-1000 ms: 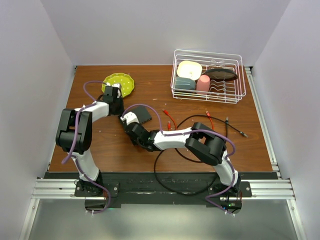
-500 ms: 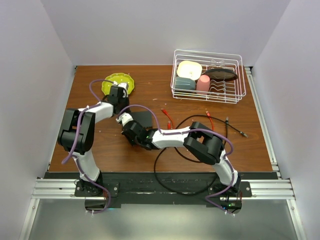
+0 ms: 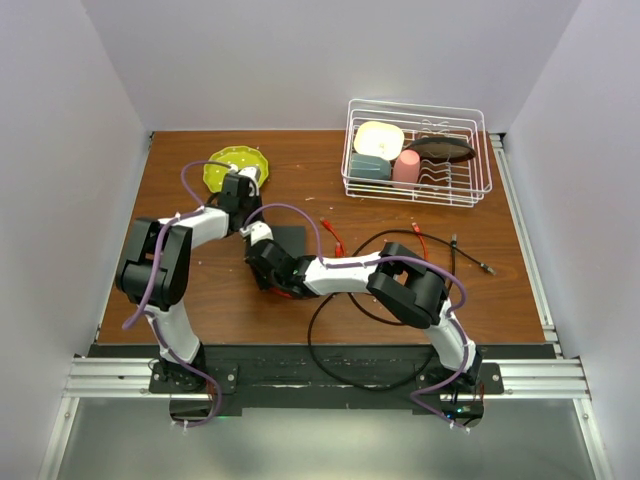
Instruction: Insert the plug into the switch port
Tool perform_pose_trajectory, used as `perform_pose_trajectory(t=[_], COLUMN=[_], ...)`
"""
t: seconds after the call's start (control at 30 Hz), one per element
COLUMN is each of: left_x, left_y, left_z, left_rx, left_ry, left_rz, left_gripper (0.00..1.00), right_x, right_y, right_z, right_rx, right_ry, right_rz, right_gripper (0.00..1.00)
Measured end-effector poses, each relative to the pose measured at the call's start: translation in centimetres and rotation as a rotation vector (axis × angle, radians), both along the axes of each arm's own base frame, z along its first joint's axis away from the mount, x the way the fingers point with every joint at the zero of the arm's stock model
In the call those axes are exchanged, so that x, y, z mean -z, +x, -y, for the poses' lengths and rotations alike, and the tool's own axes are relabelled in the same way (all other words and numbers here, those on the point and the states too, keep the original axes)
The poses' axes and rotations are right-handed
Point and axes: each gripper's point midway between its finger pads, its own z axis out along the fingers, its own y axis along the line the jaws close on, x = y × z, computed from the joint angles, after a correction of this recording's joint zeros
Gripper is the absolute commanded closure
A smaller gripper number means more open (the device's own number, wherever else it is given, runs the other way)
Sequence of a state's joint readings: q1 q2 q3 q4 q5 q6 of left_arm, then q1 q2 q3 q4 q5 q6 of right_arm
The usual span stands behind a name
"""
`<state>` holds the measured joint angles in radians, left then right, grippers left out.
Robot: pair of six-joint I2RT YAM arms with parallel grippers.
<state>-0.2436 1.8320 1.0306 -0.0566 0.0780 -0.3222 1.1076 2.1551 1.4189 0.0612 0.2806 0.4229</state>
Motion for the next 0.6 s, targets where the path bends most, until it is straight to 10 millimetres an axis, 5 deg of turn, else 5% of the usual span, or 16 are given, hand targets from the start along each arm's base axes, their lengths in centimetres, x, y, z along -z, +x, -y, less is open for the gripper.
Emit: perform_pose_trajectory(t=[0.6], left_x=[-0.25], left_y=[-0.69], left_z=[0.47], left_rx=[-0.038], left_ry=[-0.022], left_rz=[0.032], left_gripper=[1.00], right_x=[-0.08], right_y=[0.06], right_z=[0.79], right_rx=[0.108], right_ry=[0.045], right_rz=[-0.039], right_gripper=[1.00])
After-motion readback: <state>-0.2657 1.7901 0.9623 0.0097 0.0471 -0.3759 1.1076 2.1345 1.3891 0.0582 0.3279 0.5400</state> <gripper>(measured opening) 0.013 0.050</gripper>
